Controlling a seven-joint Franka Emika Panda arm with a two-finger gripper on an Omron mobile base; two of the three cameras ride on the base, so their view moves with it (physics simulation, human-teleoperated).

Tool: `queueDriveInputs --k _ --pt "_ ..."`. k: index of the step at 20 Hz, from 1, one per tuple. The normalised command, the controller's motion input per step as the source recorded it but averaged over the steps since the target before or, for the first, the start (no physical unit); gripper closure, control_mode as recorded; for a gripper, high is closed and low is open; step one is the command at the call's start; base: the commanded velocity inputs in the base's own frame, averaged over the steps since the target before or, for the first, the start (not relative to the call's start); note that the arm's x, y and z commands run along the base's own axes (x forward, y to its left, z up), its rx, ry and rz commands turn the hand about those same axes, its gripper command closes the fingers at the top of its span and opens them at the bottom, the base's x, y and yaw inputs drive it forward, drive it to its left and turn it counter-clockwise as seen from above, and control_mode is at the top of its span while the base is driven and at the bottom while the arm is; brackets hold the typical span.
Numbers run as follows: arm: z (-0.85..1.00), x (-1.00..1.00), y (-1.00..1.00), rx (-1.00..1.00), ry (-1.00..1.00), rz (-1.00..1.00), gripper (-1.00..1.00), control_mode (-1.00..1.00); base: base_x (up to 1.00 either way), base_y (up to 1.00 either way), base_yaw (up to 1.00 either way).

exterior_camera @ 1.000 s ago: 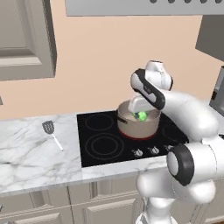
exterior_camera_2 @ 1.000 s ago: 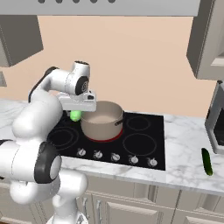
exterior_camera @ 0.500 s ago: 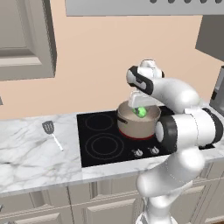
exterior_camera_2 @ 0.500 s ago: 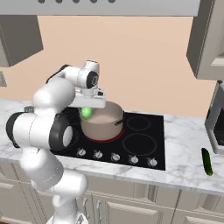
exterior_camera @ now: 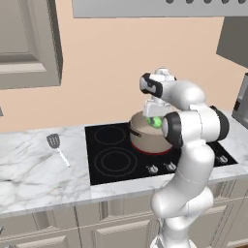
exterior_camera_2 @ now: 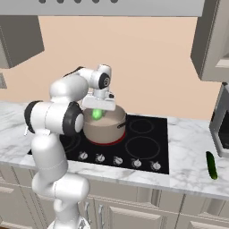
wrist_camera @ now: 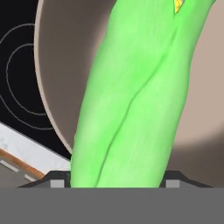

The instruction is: Put the corn and cucumber in the pot. Retrieve the spatula and lightly stir the vegetables in the pot.

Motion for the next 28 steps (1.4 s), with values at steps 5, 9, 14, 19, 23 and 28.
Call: queueDriveInputs --k 5,9,14,19,23,28 --pt "-0.27 0.04 0.00 0.00 0.00 0.00 1.00 -1.00 0.00 0.00 0.00" --pt "-0.35 0.00 0.00 0.00 0.00 0.00 1.00 -1.00 0.00 0.00 0.00" --pt "-0.02 0.00 0.00 0.00 0.00 0.00 1.00 -1.00 0.00 0.00 0.00" --pt "-0.01 0.26 0.00 0.00 0.00 0.00 1.00 -1.00 0.00 0.00 0.00" --pt "-0.04 0.15 0.00 0.00 0.00 0.00 1.00 -1.00 0.00 0.00 0.00" --pt "-0.10 0.08 0.00 0.00 0.00 0.00 1.00 -1.00 0.00 0.00 0.00"
